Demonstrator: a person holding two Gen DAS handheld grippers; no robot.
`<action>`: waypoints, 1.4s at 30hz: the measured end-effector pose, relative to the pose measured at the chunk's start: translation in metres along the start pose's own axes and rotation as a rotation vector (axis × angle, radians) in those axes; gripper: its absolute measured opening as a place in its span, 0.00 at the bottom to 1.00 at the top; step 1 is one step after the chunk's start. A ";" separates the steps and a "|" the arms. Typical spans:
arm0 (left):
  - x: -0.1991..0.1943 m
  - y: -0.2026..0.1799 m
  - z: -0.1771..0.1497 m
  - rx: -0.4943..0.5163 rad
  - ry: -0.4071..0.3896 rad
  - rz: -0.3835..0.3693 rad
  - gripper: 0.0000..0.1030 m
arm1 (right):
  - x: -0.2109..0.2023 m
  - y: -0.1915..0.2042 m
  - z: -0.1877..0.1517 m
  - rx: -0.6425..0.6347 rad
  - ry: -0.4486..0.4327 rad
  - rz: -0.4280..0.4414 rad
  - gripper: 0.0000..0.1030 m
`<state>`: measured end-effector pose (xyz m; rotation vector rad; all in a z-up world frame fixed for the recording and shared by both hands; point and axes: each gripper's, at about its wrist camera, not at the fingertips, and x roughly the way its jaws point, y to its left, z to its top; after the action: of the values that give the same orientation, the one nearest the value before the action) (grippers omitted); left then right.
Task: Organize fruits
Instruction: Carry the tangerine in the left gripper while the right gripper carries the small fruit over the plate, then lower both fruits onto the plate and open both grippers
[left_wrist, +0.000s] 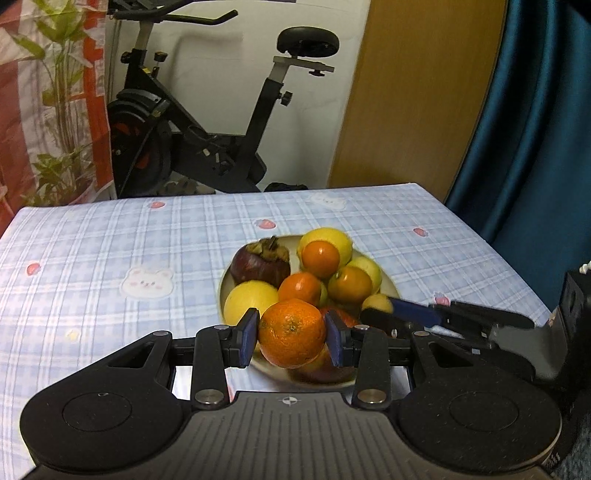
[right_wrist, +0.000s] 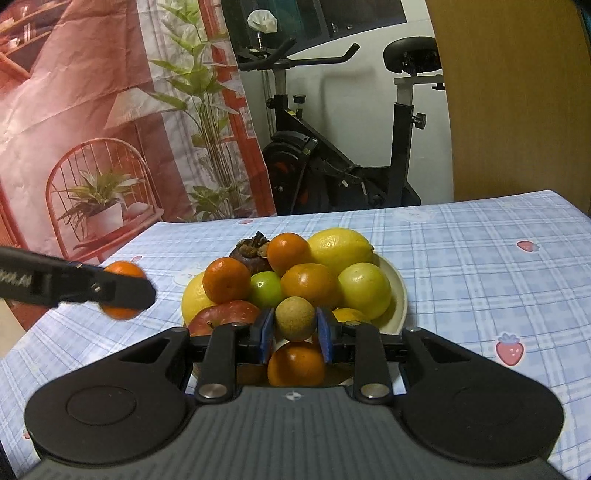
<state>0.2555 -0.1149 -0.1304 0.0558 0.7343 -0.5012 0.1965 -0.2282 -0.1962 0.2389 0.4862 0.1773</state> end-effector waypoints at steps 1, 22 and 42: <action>0.002 0.000 0.001 0.006 -0.001 -0.004 0.39 | -0.001 -0.002 -0.001 0.005 -0.003 0.002 0.27; 0.052 -0.022 0.029 0.128 0.025 -0.032 0.39 | -0.011 -0.013 -0.004 0.062 -0.036 0.012 0.36; 0.042 -0.006 0.033 0.071 0.027 -0.026 0.66 | -0.011 -0.009 0.002 0.069 -0.015 -0.008 0.62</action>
<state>0.3001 -0.1448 -0.1323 0.1199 0.7444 -0.5521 0.1886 -0.2396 -0.1923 0.3057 0.4791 0.1510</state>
